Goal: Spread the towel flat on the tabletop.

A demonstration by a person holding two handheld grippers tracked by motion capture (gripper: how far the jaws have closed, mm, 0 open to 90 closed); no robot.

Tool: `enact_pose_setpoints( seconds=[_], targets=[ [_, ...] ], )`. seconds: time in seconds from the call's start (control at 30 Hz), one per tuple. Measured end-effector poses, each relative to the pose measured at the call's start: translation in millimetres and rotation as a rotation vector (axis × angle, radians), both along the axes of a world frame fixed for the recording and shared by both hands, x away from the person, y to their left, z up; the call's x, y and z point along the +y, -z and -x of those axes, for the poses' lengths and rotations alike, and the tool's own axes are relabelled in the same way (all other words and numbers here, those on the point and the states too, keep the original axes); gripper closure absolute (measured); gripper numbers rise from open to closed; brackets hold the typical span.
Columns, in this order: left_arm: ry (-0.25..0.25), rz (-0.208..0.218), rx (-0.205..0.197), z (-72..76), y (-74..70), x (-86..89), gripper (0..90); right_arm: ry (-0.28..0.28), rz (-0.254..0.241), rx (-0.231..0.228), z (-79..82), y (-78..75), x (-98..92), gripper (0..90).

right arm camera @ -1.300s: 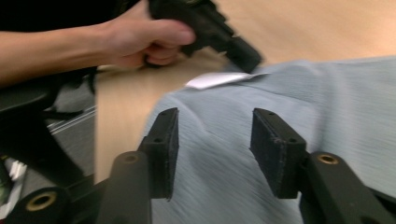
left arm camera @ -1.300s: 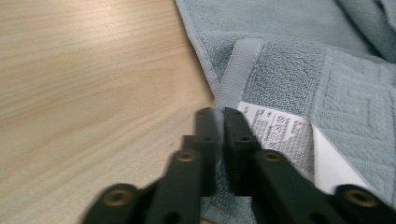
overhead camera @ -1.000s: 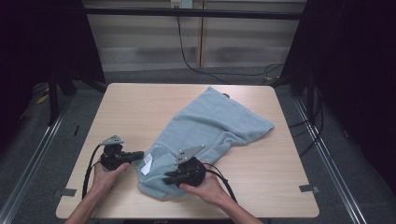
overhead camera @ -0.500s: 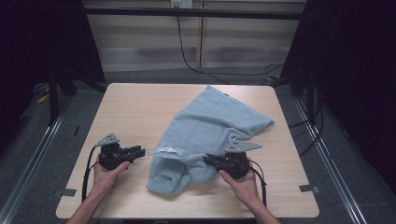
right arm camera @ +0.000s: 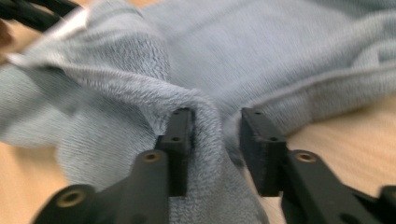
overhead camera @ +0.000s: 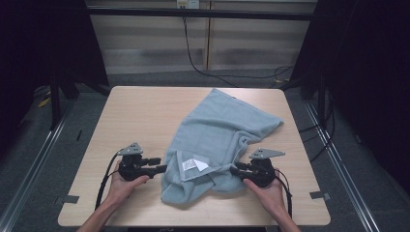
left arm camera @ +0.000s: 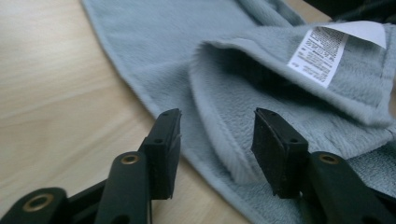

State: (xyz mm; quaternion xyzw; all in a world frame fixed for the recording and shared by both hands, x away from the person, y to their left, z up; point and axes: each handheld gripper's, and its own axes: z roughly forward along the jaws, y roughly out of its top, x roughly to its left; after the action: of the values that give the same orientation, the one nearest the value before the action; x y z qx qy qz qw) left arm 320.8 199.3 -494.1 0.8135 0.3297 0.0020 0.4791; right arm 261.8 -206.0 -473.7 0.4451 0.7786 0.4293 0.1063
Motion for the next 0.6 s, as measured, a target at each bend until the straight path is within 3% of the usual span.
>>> enact_pose_setpoints(
  seconds=[0.2, 0.3, 0.33, 0.43, 0.6],
  targets=[
    [0.021, -0.042, -0.008, 1.3, 3.8, -12.7, 50.3, -0.078, -0.052, -0.048, 0.6, -24.0, 12.1, 58.9],
    [0.037, -0.055, -0.02, 2.7, 4.1, -14.5, 62.7, -0.123, -0.075, -0.062, -2.3, -29.9, 25.7, 57.0],
    [0.047, -0.06, -0.035, 3.5, 3.9, -15.3, 73.4, -0.141, -0.076, -0.068, -3.3, -31.0, 31.8, 56.4],
    [0.065, -0.059, -0.038, 4.9, 3.3, -18.0, 83.7, -0.184, -0.084, -0.07, -6.7, -33.5, 49.5, 55.5],
    [0.066, -0.042, -0.047, 6.4, -0.6, -16.5, 89.1, -0.211, -0.101, -0.092, -11.1, -42.9, 65.1, 53.5]
  ],
)
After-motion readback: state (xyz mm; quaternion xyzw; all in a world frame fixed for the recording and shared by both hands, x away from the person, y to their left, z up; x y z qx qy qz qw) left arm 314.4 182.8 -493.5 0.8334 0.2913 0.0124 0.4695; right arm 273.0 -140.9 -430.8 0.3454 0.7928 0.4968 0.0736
